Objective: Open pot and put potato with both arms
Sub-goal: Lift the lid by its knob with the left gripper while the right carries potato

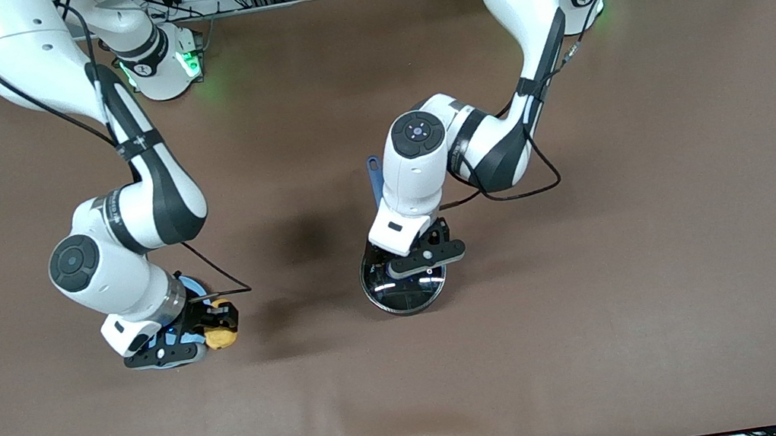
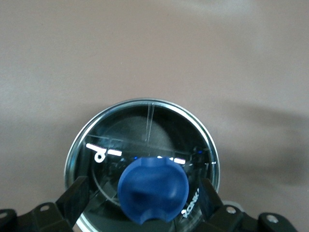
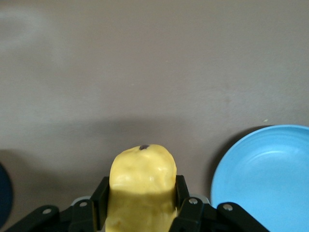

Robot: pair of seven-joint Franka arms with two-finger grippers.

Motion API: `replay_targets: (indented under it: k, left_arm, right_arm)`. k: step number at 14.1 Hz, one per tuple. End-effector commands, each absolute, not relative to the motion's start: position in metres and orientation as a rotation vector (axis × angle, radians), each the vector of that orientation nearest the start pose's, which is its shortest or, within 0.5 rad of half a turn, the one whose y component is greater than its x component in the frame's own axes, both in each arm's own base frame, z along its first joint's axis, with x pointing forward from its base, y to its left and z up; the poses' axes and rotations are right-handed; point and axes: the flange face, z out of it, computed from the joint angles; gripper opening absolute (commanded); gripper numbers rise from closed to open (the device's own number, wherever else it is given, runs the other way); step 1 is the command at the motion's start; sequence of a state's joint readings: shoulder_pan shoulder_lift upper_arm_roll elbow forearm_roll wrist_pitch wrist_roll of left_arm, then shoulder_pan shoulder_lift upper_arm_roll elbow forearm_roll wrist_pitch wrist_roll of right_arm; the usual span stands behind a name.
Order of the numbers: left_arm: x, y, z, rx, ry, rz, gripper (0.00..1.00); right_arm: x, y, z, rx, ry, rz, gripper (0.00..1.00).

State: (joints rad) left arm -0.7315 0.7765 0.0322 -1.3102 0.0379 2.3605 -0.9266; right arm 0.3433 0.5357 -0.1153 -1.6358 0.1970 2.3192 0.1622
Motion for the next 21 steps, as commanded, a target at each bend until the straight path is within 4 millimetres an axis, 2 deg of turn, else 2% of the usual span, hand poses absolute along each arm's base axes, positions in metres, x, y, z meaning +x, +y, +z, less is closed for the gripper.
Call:
replay_targets:
  k: [1,4,7,11,12,16,18,19,21]
  left_arm:
    - [0.592,-0.509,0.295,-3.258,-0.329,-0.433,1.0]
    - [0.591,-0.509,0.292,-3.255,-0.326,-0.432,1.0]
    - [0.589,-0.513,0.278,-3.239,-0.305,-0.445,1.0]
    - [0.584,-0.518,0.273,-3.217,-0.284,-0.466,1.0]
    - [0.584,-0.518,0.273,-3.217,-0.286,-0.466,0.92]
    - [0.584,-0.518,0.283,-3.222,-0.381,-0.464,0.15]
    - [0.584,-0.516,0.293,-3.222,-0.393,-0.444,0.1]
    - [0.586,-0.51,0.305,-3.208,-0.401,-0.414,0.1]
    - [0.593,-0.495,0.343,-3.203,-0.436,-0.407,0.1]
  right_arm:
    - [0.677,0.195,0.351,-2.982,0.134,-0.168,0.19]
    - [0.672,0.223,0.358,-2.969,0.189,-0.164,0.19]
    - [0.663,0.254,0.365,-2.954,0.247,-0.165,0.18]
    - [0.656,0.282,0.372,-2.935,0.297,-0.173,0.18]
    - [0.656,0.285,0.374,-2.931,0.303,-0.177,0.18]
    - [0.658,0.288,0.379,-2.918,0.319,-0.193,0.18]
    - [0.659,0.29,0.381,-2.913,0.321,-0.199,0.18]
    - [0.659,0.29,0.381,-2.908,0.341,-0.198,0.18]
    - [0.656,0.302,0.384,-2.895,0.375,-0.199,0.17]
